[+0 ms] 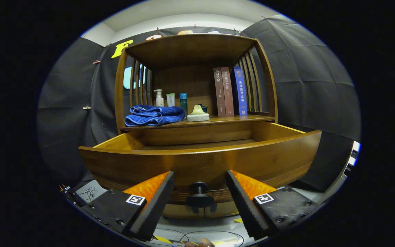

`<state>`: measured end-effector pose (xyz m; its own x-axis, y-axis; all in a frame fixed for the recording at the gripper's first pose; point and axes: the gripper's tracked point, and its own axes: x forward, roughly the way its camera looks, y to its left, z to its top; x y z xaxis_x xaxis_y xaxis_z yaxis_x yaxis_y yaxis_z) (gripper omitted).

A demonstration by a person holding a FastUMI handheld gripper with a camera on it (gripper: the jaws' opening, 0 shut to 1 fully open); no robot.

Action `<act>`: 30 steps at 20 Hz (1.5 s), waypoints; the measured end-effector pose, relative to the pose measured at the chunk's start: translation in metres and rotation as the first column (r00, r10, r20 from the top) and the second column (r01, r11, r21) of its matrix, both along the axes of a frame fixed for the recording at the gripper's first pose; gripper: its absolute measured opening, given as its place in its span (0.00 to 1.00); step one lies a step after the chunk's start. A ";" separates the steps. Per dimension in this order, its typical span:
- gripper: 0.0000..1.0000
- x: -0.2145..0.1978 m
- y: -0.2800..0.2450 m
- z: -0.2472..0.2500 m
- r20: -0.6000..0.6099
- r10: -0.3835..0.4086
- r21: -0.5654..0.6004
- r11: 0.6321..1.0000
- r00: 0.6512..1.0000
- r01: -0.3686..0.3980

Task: Pull open the drawer, take out the items inside it, and place them on the countertop above the cabinet.

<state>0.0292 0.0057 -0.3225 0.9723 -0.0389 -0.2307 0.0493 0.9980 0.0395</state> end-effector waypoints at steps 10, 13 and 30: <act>0.99 0.077 0.003 -0.003 -0.040 -0.002 0.003 1.000 0.999 0.002; 0.99 0.104 0.001 -0.005 -0.056 0.001 0.000 1.000 0.998 -0.001; 0.99 0.172 0.000 -0.019 -0.098 0.007 0.058 0.998 0.995 -0.001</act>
